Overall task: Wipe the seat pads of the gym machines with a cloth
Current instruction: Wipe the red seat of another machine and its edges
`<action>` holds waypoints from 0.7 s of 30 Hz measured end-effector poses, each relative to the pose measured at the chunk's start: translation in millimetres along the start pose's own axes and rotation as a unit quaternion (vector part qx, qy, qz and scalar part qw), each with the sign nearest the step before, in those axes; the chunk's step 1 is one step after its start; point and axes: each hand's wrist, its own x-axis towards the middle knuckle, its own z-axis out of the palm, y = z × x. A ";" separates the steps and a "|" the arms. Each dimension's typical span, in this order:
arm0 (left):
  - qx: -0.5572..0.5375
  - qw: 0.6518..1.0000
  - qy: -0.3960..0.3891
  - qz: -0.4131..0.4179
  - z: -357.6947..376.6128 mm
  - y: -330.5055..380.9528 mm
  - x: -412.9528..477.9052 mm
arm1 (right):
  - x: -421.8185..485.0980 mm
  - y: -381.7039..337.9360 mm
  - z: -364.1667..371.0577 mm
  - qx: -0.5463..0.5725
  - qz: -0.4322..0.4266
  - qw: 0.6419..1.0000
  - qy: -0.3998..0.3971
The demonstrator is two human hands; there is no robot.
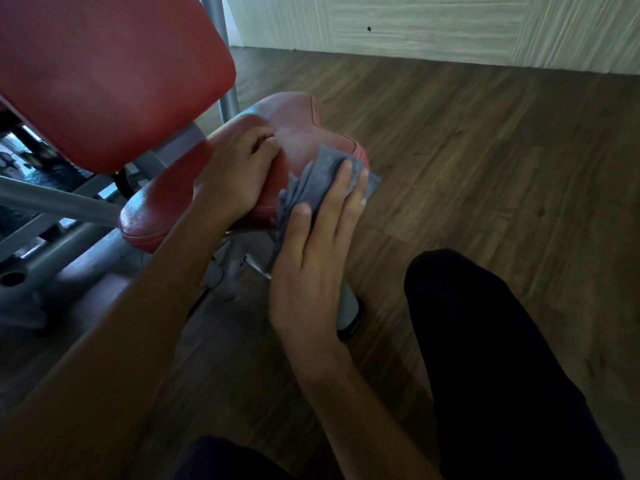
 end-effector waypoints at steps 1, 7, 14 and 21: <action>0.003 1.000 0.003 -0.003 -0.6 1.2 0.9 | 4.7 -2.6 -0.9 0.009 0.010 1.000 0.010; -0.008 1.000 0.007 -0.017 -0.5 3.2 -1.4 | -20.0 -2.1 -2.3 -0.015 -0.019 0.999 -0.028; 0.010 1.000 -0.003 -0.008 -2.8 3.1 -0.4 | -17.5 -16.5 -9.3 0.000 0.020 0.998 -0.058; 0.005 1.000 -0.010 -0.012 -2.3 4.3 0.1 | 2.0 -9.9 -5.4 -0.019 0.011 1.000 -0.009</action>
